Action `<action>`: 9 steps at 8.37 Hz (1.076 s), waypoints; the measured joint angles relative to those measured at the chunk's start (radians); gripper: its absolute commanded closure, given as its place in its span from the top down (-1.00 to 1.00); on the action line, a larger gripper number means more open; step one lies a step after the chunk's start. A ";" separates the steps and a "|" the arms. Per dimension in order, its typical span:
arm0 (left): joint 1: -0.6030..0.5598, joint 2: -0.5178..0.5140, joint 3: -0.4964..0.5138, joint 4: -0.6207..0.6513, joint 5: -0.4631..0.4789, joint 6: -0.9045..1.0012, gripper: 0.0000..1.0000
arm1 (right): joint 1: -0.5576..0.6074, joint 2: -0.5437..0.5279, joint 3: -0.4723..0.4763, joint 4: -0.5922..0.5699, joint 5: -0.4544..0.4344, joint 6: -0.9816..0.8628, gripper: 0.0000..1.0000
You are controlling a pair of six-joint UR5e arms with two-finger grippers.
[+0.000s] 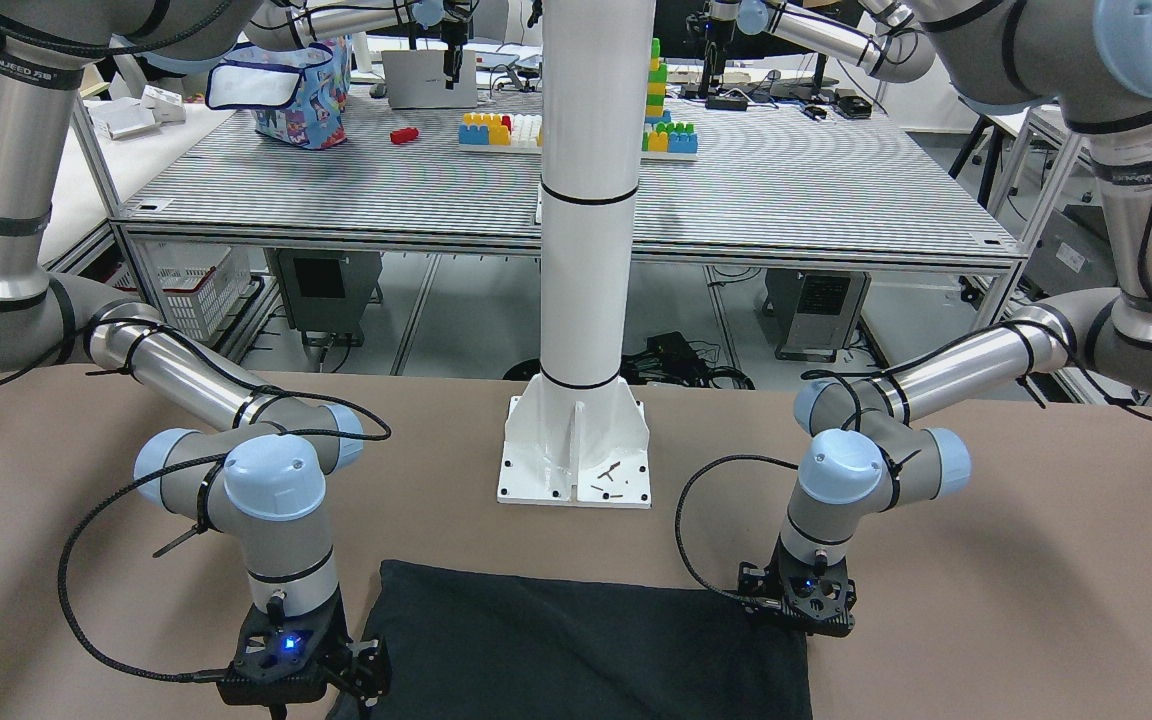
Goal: Fold clothes
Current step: 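Release the hem and move the left gripper to the shirt side nearest it, then lift the shirt side with the left gripper and fold it over the middle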
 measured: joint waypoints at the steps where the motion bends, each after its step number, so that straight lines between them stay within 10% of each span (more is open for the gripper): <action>1: 0.008 -0.001 0.000 0.000 0.000 -0.009 -1.00 | 0.000 0.000 0.000 0.000 -0.001 0.000 0.87; 9: 0.031 -0.004 -0.015 0.002 0.042 -0.062 -1.00 | 0.000 0.000 0.000 0.000 -0.002 0.002 0.87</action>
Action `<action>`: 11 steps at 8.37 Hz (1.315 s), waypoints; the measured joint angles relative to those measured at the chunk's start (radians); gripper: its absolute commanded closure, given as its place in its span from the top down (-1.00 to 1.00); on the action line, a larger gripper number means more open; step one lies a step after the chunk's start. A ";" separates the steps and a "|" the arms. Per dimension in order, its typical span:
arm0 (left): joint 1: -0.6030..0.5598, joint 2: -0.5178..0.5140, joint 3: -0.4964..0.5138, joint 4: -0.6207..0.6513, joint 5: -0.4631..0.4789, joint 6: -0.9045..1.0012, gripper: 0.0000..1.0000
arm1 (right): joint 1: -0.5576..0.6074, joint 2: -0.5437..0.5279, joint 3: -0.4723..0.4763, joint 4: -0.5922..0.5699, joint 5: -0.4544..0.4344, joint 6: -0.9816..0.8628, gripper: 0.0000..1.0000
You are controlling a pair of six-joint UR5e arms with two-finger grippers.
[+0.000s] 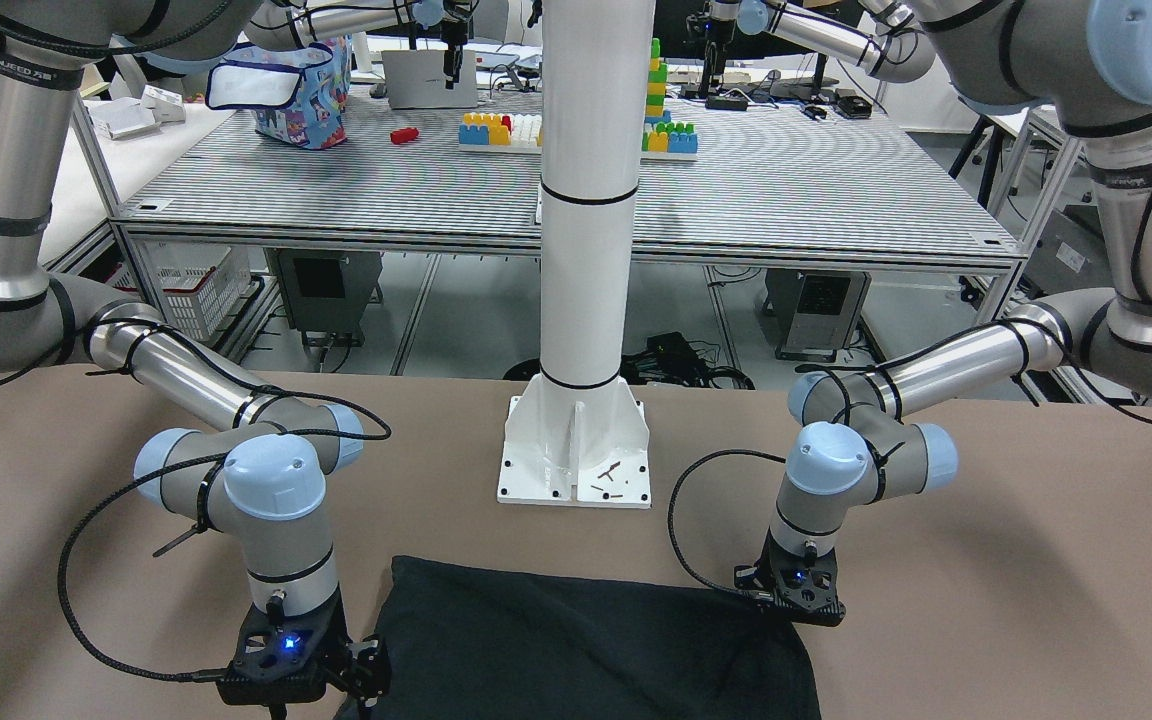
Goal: Fold clothes
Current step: 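Lift the shirt side with the left gripper and fold it over the middle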
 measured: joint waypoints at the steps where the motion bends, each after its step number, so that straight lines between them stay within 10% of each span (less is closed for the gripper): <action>1: -0.028 -0.003 0.000 0.002 -0.001 0.011 -1.00 | 0.000 0.001 -0.001 0.000 0.000 0.000 0.87; 6: -0.257 -0.143 0.154 0.010 -0.002 0.199 -1.00 | 0.000 0.001 -0.005 0.000 0.000 -0.005 0.87; 11: -0.440 -0.633 0.855 -0.205 -0.001 0.360 -1.00 | 0.001 0.001 -0.007 0.000 -0.001 -0.004 0.87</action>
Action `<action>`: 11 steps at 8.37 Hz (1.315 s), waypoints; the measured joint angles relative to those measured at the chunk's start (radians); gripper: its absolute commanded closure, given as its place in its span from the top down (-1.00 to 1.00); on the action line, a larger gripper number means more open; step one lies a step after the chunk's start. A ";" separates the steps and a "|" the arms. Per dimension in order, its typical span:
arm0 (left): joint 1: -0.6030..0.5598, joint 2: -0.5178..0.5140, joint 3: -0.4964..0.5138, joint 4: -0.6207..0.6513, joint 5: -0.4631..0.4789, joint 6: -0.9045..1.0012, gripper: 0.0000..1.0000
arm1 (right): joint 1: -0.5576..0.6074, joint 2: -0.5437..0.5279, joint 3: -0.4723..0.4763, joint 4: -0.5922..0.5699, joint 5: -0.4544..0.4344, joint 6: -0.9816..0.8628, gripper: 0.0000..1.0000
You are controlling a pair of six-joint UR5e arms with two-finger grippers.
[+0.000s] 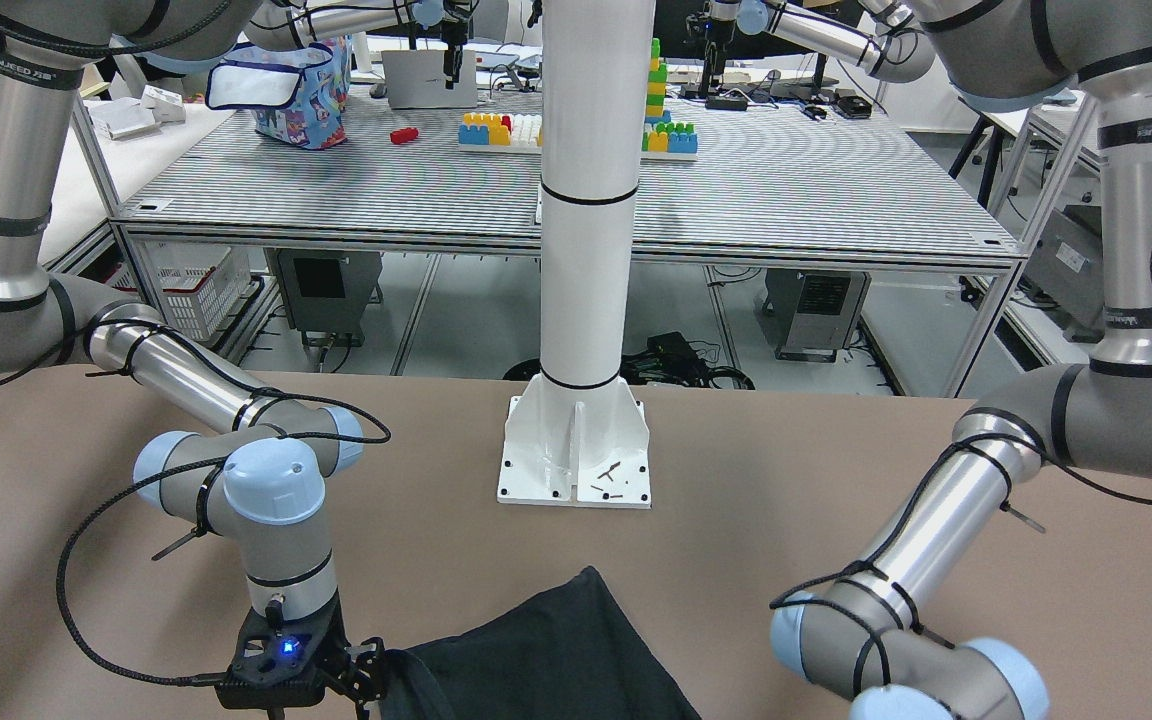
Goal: Fold clothes
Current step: 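Lift the shirt side with the left gripper and fold it over the middle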
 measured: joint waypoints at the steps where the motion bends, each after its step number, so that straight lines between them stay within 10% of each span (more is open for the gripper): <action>1: -0.014 -0.090 0.157 -0.094 0.005 0.015 -1.00 | 0.000 0.000 0.000 0.000 0.000 0.002 0.87; 2: -0.019 -0.169 0.287 -0.166 0.014 0.024 -0.96 | 0.000 0.000 0.001 0.000 0.000 0.004 0.87; 3: -0.021 -0.221 0.365 -0.206 0.019 0.031 0.97 | 0.000 0.001 0.001 0.000 0.000 0.005 0.87; 11: -0.133 -0.215 0.369 -0.260 -0.136 0.209 1.00 | -0.045 0.029 -0.064 0.129 -0.035 0.332 0.81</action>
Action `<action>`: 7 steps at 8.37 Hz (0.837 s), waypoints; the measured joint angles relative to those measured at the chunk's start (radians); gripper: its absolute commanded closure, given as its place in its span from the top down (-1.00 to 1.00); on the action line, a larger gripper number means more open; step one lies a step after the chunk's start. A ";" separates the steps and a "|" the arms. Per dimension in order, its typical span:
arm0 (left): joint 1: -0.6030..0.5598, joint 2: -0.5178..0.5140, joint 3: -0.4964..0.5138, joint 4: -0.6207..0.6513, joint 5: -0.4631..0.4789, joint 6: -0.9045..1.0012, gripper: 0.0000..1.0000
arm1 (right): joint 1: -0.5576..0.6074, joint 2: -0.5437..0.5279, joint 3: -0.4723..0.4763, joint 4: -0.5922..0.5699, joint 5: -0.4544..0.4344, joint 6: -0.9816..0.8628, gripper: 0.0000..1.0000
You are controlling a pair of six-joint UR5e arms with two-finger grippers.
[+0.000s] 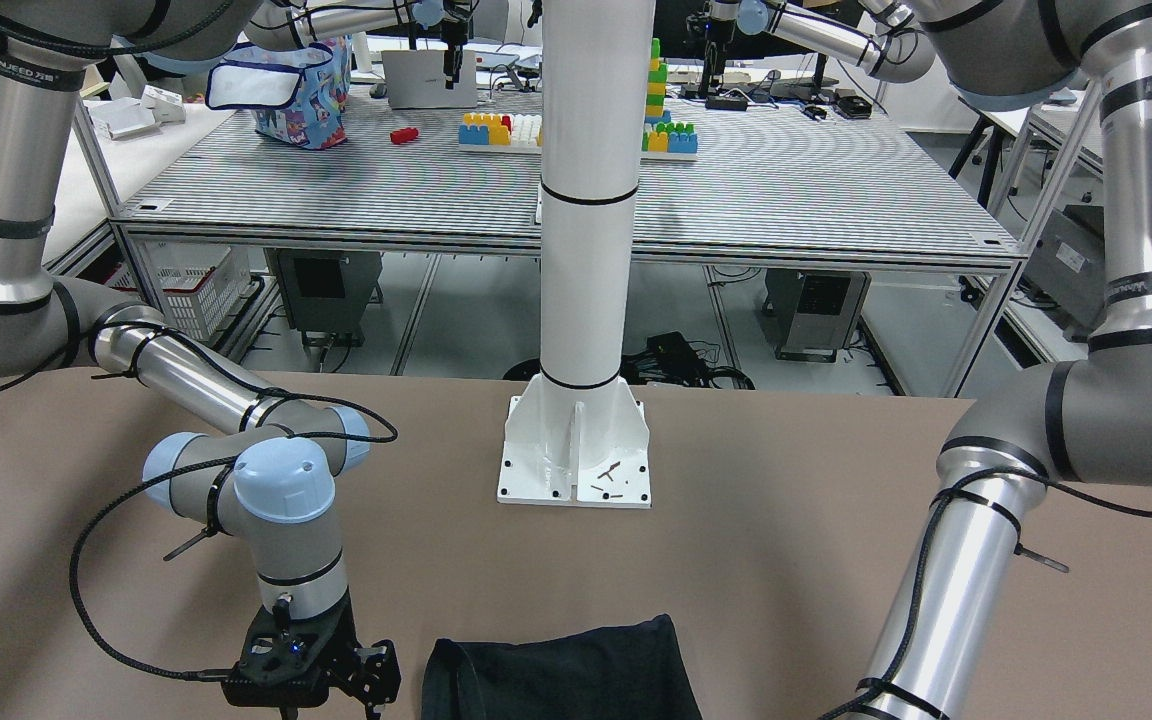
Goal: Fold clothes
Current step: 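Lift the shirt side with the left gripper and fold it over the middle, then move the right gripper to the folded edge nearest the robot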
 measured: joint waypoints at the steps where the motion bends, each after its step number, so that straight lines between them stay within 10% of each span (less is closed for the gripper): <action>1: -0.002 0.022 -0.027 0.000 -0.003 0.001 1.00 | -0.021 0.005 -0.044 0.074 -0.020 0.110 0.79; 7: -0.003 0.059 -0.076 0.000 -0.002 -0.007 1.00 | -0.166 0.015 -0.106 0.195 -0.233 0.319 0.03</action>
